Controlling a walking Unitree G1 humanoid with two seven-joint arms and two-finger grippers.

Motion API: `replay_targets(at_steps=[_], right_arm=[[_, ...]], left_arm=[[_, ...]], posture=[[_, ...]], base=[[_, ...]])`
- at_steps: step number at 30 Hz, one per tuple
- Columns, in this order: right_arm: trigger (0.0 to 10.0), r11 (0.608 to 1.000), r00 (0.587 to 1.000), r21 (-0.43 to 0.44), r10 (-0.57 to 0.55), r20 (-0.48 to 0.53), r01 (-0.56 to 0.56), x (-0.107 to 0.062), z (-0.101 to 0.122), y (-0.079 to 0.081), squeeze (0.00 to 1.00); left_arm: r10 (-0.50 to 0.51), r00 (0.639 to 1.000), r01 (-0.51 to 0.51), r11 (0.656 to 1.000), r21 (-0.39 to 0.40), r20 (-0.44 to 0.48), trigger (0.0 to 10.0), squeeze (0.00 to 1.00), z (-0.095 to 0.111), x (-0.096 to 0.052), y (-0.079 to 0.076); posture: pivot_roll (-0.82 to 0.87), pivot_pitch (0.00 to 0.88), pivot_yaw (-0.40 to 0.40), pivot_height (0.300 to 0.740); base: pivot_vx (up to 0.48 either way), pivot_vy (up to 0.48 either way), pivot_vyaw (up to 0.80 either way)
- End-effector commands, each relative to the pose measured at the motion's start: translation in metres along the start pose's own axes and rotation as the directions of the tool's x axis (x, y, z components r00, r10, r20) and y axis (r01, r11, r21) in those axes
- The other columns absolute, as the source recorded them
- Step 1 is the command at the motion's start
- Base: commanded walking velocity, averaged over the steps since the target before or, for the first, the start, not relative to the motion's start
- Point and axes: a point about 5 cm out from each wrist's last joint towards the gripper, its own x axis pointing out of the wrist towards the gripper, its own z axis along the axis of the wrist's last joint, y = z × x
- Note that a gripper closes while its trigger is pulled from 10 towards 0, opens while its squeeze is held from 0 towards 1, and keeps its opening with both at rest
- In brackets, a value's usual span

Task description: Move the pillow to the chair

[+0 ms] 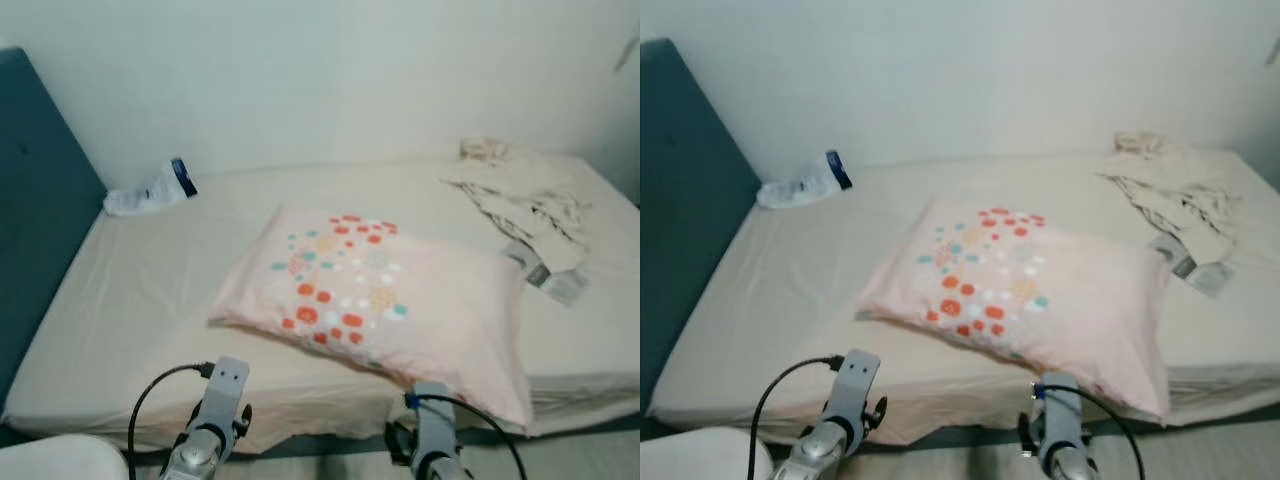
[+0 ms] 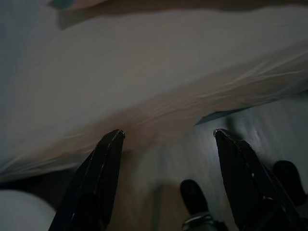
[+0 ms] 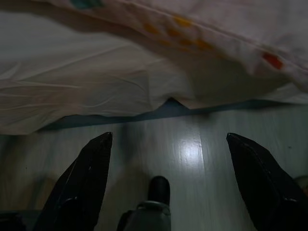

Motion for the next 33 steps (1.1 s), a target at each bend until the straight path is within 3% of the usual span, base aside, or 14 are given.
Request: replay_targets(at_steps=[1,5,6,11,14,17,19,23,25,31,33], right_arm=[[10.0,1.0,1.0,0.021,0.019,-0.025,-0.018,-0.002,-0.007,0.009,0.0],[10.0,1.0,0.999,0.021,0.019,-0.027,-0.018,-0.001,-0.006,0.008,0.0],[10.0,1.0,0.999,0.021,0.018,-0.028,-0.017,-0.001,-0.005,0.008,0.0],[10.0,1.0,0.999,-0.002,0.026,0.024,-0.026,0.001,0.003,0.009,0.0],[10.0,0.998,0.998,-0.051,0.04,0.047,-0.037,0.002,0.009,0.01,0.0],[10.0,0.983,0.991,-0.183,0.015,0.135,0.01,0.003,0.022,0.011,0.0],[10.0,0.979,0.986,-0.203,0.019,0.167,0.016,0.003,0.027,0.012,0.0],[10.0,0.988,0.981,-0.151,0.051,0.187,-0.022,0.003,0.032,0.012,0.0],[10.0,0.998,0.982,-0.049,0.034,0.185,-0.025,0.003,0.032,0.005,0.0],[10.0,0.996,0.979,-0.052,0.081,0.189,-0.072,0.006,0.04,0.008,0.0],[10.0,0.989,0.977,-0.129,0.102,0.187,-0.079,0.009,0.046,0.016,0.0]], left_arm=[[0.014,0.999,-0.015,1.0,-0.005,-0.041,10.0,0.0,-0.011,-0.003,0.007],[-0.002,0.999,0.002,1.0,0.007,-0.042,10.0,0.0,-0.012,-0.003,0.002],[-0.03,0.999,0.032,0.998,0.059,-0.044,10.0,0.0,-0.014,-0.004,-0.002],[-0.032,0.998,0.034,0.998,0.048,-0.049,10.0,0.0,-0.013,-0.003,-0.002],[-0.01,0.998,0.012,0.999,0.044,-0.062,10.0,0.0,-0.009,0.001,0.0],[0.02,0.997,-0.019,1.0,0.014,-0.071,10.0,0.0,-0.006,0.003,0.003],[0.026,0.997,-0.026,1.0,-0.003,-0.069,10.0,0.0,-0.006,0.003,0.003],[0.033,0.998,-0.034,0.999,-0.018,-0.055,10.0,0.0,-0.005,0.002,0.003],[0.035,0.999,-0.035,0.999,-0.017,-0.021,10.0,0.0,0.001,0.003,0.001],[0.007,1.0,-0.008,1.0,0.021,0.023,10.0,0.0,0.013,0.007,0.0],[0.024,0.999,-0.025,0.999,0.024,0.045,10.0,0.0,0.019,0.008,0.007]], posture=[[-0.01,0.104,0.039,0.74],[-0.01,0.104,0.04,0.74],[-0.01,0.104,0.04,0.74],[-0.02,0.099,0.035,0.74],[-0.03,0.107,0.018,0.74],[-0.05,0.125,0.026,0.74],[-0.05,0.127,0.032,0.74],[-0.06,0.13,0.041,0.74],[-0.05,0.133,0.048,0.74],[-0.05,0.131,0.055,0.74],[-0.05,0.13,0.045,0.74]], base=[[0.0,0.0,0.0],[0.0,0.0,0.0],[0.0,0.0,0.0],[0.0,0.0,0.0],[0.0,0.0,0.0],[0.0,0.0,0.0],[0.0,0.0,0.0],[0.0,0.0,0.0],[0.0,0.0,0.0],[0.0,0.0,0.0],[0.0,0.0,0.0]])
